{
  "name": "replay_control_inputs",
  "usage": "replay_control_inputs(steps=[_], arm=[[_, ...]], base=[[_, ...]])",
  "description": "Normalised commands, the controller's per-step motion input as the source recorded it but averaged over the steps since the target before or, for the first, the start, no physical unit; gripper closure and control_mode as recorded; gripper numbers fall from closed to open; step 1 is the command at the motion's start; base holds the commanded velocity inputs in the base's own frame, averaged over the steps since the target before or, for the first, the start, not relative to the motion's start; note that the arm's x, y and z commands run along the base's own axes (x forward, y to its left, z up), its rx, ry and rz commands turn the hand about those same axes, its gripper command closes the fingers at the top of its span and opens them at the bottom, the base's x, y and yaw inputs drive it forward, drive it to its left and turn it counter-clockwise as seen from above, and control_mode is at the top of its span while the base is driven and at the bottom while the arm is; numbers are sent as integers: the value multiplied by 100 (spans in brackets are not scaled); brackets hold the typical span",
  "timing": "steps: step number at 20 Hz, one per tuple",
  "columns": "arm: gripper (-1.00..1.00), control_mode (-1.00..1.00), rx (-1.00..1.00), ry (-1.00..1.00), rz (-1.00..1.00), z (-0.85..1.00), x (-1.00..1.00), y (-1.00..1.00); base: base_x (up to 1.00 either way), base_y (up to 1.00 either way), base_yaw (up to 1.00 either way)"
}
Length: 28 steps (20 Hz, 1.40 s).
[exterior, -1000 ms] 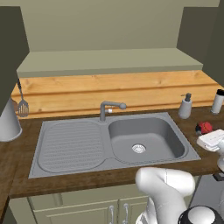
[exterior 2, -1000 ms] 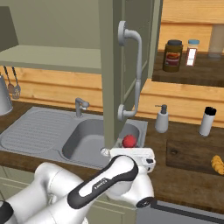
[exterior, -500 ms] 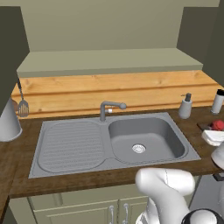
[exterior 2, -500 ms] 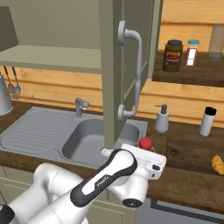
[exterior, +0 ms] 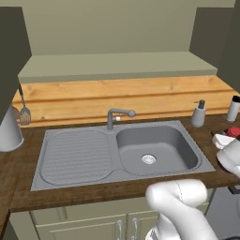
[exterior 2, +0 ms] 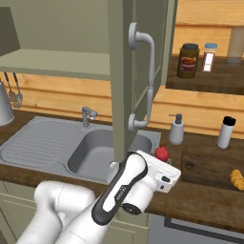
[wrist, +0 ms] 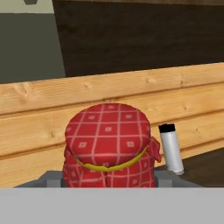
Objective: From the different types of pastries on the counter, select a croissant and place it on the cutting board. Then retrieve a jar of jam from the cabinet and place it alongside the croissant on the cutting board.
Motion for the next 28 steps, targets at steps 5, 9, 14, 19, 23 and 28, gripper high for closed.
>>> replay_control_inputs(steps=[5,9,14,19,23,28], arm=[[100,-100,0,6,-24,0,28,-49],[100,-100,0,4,-23,0,20,-11],[100,-100,1,4,0,-15,11,-6],[100,-100,6,23,0,-11,47,-19],[100,-100,2,21,-5,0,49,-20],[100,-100,0,10,-6,-7,39,-27]], base=[[0,0,0],[0,0,0],[0,0,0],[0,0,0],[0,0,0],[0,0,0]])
